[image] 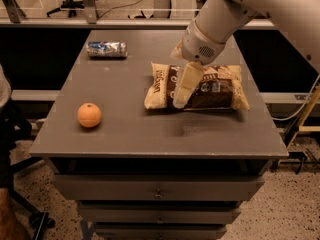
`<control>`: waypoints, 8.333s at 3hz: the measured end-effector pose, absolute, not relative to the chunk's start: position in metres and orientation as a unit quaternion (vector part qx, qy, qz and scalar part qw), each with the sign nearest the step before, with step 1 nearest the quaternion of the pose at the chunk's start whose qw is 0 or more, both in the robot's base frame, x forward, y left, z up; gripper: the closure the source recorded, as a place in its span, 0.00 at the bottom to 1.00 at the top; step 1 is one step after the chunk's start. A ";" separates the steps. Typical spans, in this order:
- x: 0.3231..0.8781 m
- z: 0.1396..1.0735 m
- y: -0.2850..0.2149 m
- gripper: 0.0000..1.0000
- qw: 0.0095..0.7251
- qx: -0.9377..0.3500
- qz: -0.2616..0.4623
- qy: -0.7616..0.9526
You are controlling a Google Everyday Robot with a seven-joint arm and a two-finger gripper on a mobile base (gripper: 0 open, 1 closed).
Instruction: Move brown chip bag near redbull can
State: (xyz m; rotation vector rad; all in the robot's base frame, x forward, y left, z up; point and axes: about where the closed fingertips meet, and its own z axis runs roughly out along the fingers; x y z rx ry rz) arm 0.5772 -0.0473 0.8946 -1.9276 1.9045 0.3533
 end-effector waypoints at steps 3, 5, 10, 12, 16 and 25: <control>0.569 0.850 -0.047 0.17 0.159 -0.656 0.121 0.728; 0.581 0.856 -0.064 0.64 0.184 -0.638 0.109 0.739; 0.653 0.929 -0.149 1.00 0.287 -0.587 -0.016 0.757; 0.688 0.940 -0.137 1.00 0.296 -0.612 -0.032 0.733; 0.759 0.948 -0.053 1.00 0.361 -0.677 -0.098 0.634; 0.793 0.916 0.018 1.00 0.361 -0.735 -0.077 0.569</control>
Offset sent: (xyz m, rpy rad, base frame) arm -0.0145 0.0017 -0.0555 -0.0801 0.1198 -0.1203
